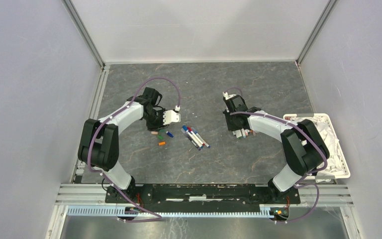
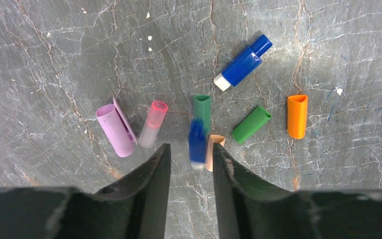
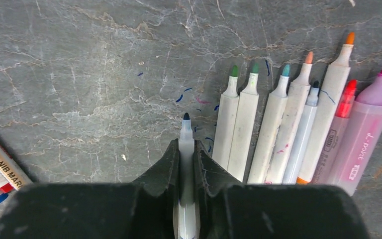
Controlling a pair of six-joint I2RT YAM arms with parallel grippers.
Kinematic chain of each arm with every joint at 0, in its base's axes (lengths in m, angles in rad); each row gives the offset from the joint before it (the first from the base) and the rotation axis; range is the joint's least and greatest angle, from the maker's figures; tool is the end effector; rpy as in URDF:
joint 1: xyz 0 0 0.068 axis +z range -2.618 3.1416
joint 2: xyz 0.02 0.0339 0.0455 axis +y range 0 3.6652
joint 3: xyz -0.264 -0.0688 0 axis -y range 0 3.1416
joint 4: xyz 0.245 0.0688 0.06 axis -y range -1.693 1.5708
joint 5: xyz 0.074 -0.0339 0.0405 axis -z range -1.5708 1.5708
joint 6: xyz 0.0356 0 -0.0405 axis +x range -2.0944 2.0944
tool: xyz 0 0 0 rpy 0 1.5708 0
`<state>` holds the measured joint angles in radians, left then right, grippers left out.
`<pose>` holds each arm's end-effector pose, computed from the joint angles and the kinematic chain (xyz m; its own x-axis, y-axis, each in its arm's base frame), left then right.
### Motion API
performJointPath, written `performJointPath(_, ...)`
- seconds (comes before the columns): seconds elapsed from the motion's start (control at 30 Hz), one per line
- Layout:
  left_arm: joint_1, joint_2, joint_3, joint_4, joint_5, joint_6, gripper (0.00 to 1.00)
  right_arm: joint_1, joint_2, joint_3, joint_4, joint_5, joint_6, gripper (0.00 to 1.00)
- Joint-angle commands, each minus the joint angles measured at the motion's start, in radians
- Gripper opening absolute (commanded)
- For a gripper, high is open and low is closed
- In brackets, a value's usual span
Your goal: Open the pen caps
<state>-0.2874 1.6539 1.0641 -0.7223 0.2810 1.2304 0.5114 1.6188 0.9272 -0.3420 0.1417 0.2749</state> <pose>0.2912 -0.0964 0.1856 0.0113 0.9410 -0.3381 0.9875 0.0426 0.1516 0.2776 0.1500 0.1733 -0.8355 -0.1607 -0.5254 -0.2023 0.9791 0.0221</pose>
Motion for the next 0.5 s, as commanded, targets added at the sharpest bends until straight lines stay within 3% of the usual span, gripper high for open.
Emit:
performJointPath(0.0, -0.002, -0.007, 0.018, -0.008, 0.020, -0.045, 0.46, 0.000, 0.026, 0.005, 0.043, 0.025, 0.018, 0.15)
performJointPath(0.27, -0.002, -0.048, 0.091, -0.095, 0.071, -0.082, 0.49, 0.000, 0.033, -0.024, 0.057, 0.032, 0.015, 0.23)
performJointPath(0.3, -0.002, -0.052, 0.110, -0.113, 0.080, -0.089, 0.55, 0.000, 0.032, -0.026, 0.057, 0.037, 0.015, 0.23)
performJointPath(0.4, -0.002, -0.062, 0.183, -0.167, 0.111, -0.127, 0.58, 0.001, 0.028, -0.034, 0.057, 0.048, 0.010, 0.26)
performJointPath(0.47, -0.001, -0.070, 0.227, -0.204, 0.132, -0.137, 0.74, 0.000, 0.027, -0.037, 0.053, 0.052, 0.006, 0.26)
